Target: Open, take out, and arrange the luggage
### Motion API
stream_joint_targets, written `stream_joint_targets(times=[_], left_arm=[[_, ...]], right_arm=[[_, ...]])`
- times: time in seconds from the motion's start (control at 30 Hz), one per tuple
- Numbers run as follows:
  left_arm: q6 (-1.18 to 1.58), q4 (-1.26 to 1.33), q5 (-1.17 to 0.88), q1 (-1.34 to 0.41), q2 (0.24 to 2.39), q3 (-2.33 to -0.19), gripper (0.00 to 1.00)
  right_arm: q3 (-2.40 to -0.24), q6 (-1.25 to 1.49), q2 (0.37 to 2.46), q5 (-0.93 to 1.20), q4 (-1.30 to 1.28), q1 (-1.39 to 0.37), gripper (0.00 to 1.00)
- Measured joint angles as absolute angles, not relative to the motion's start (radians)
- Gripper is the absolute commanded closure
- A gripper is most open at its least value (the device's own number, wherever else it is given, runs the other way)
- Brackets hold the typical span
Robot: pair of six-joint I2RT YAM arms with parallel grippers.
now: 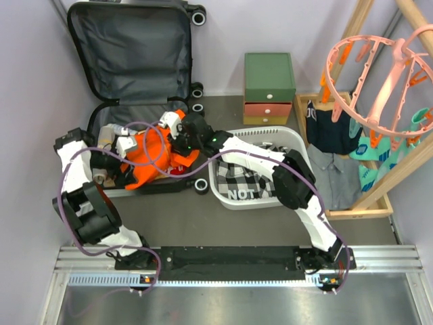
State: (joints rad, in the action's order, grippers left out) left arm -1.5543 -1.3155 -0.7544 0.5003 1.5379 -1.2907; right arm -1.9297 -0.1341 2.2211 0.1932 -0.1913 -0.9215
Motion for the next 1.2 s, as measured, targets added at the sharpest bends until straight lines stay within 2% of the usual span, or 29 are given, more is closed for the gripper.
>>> stream_joint_targets(times=[0.23,0.3,0.33,0.4,0.43,0.47,0.5,0.53,0.57,0.63,0.73,0.8,0.93,1.07,1.17,1.2], left_arm=[[-1.520,-1.293,-0.721,0.433,1.501,-1.250,0.02],[-1.523,-1.293,-0.693,0.416,1.505,-1.218,0.10],[-1.526,-1.293,-0.679,0.411,1.517,-1.215,0.35],[-1.523,-1.287,-0.660,0.412,1.544,-1.223,0.60],[-1.511,-1.295,-0.660,0.414,1.558,-1.232,0.92],[-1.510,-1.327,-0.667,0.417,1.579,-1.250,1.00],[-1.506,-1.360,-0.672,0.422,1.593,-1.270,1.00],[-1.505,-1.389,-0.675,0.426,1.599,-1.291,1.00],[-1.509,-1.391,-0.673,0.435,1.600,-1.313,1.00],[-1.509,-1.373,-0.673,0.454,1.595,-1.353,1.00],[-1.502,-1.344,-0.671,0.470,1.552,-1.357,1.00],[-1.495,-1.330,-0.666,0.471,1.510,-1.340,1.00],[-1.494,-1.333,-0.659,0.471,1.444,-1.332,1.00],[-1.493,-1.331,-0.648,0.471,1.439,-1.332,1.00],[-1.493,-1.331,-0.636,0.471,1.439,-1.332,1.00],[-1.492,-1.331,-0.634,0.471,1.439,-1.332,1.00]], right_arm=[[-1.931,-0.148,2.221,0.196,-0.197,-0.920,1.00],[-1.932,-0.163,2.221,0.199,-0.206,-0.920,1.00],[-1.932,-0.173,2.221,0.205,-0.211,-0.920,1.00],[-1.932,-0.202,2.221,0.222,-0.217,-0.920,1.00],[-1.932,-0.216,2.220,0.233,-0.220,-0.920,0.96],[-1.932,-0.237,2.219,0.250,-0.226,-0.920,0.89],[-1.931,-0.253,2.217,0.263,-0.231,-0.920,0.80],[-1.930,-0.270,2.214,0.276,-0.233,-0.919,0.59],[-1.924,-0.284,2.208,0.292,-0.231,-0.918,0.46],[-1.908,-0.313,2.193,0.326,-0.231,-0.913,0.26],[-1.898,-0.339,2.180,0.348,-0.232,-0.910,0.20],[-1.901,-0.355,2.180,0.344,-0.232,-0.910,0.09],[-1.928,-0.405,2.188,0.307,-0.254,-0.916,0.07],[-1.999,-0.464,2.232,0.265,-0.276,-0.922,0.09],[-2.035,-0.510,2.267,0.251,-0.311,-0.923,0.23],[-2.042,-0.523,2.276,0.253,-0.324,-0.925,0.44]])
